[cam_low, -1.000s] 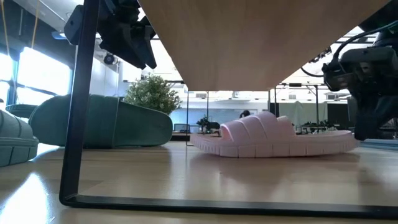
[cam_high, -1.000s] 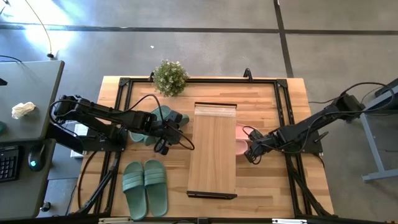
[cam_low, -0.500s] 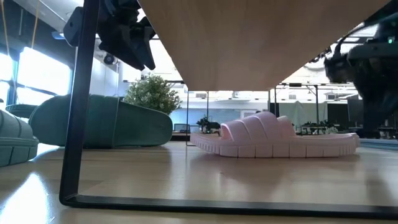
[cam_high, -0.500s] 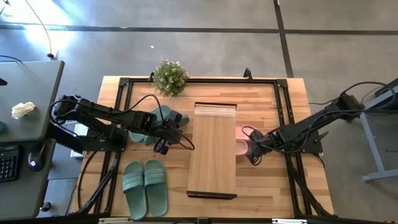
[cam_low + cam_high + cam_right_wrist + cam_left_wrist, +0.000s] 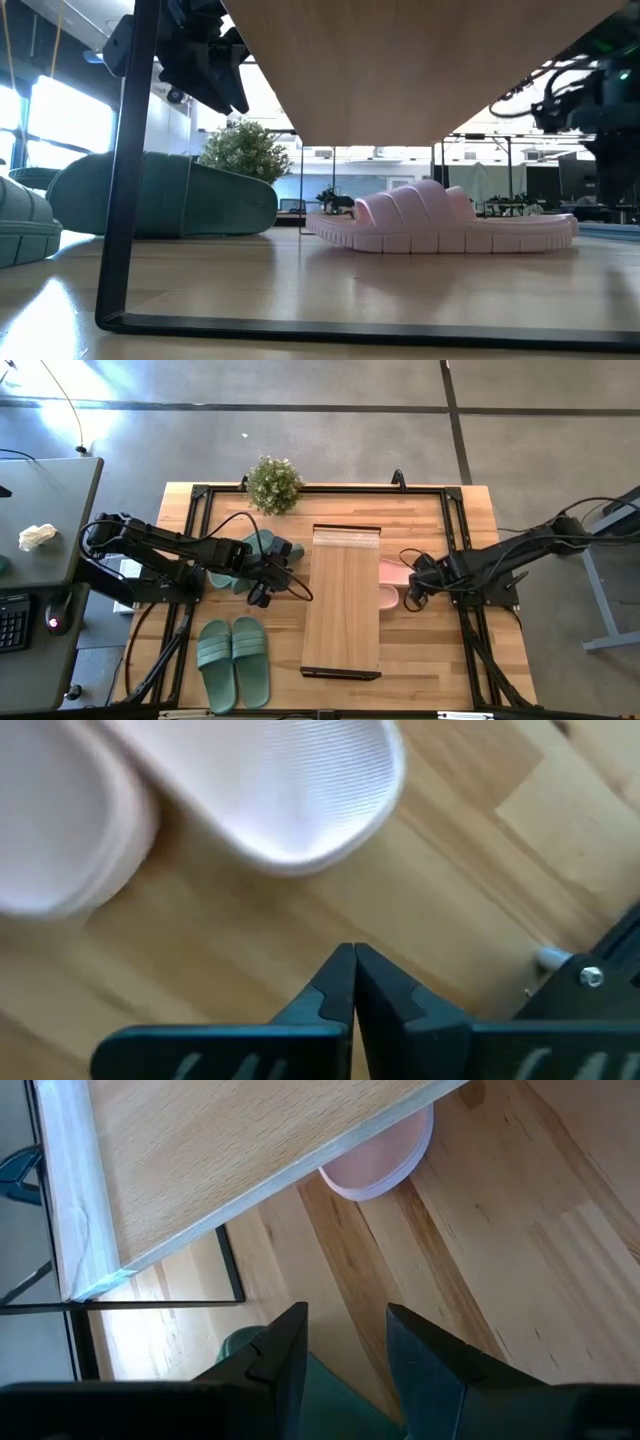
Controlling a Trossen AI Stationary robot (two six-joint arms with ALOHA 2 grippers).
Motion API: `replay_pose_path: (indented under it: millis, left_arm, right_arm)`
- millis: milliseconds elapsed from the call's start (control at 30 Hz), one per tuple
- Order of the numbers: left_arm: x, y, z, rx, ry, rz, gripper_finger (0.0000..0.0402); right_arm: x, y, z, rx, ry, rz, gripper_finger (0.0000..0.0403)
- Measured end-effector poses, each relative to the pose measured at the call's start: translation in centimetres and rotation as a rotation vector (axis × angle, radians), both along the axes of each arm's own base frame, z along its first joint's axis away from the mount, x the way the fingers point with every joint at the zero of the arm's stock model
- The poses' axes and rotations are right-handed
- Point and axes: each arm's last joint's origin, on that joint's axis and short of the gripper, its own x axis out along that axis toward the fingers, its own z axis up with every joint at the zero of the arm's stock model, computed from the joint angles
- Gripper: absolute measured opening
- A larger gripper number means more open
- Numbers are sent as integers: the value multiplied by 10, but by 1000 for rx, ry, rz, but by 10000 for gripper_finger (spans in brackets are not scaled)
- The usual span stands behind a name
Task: Pick and place slides into the shelf
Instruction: Adjust the slippers under the shelf
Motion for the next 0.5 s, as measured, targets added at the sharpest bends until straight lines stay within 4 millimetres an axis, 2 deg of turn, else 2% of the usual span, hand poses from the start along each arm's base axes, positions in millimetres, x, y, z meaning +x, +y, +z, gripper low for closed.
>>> replay_pose_path:
  millis: [233, 500]
  left_arm:
    - [0, 0, 0, 6, 2, -6, 122]
    - [0, 0, 0, 6, 1, -6, 122]
  right_arm:
    - [7, -19, -1, 28, -33, -19, 0]
    - [5, -38, 2, 57, -37, -43, 0]
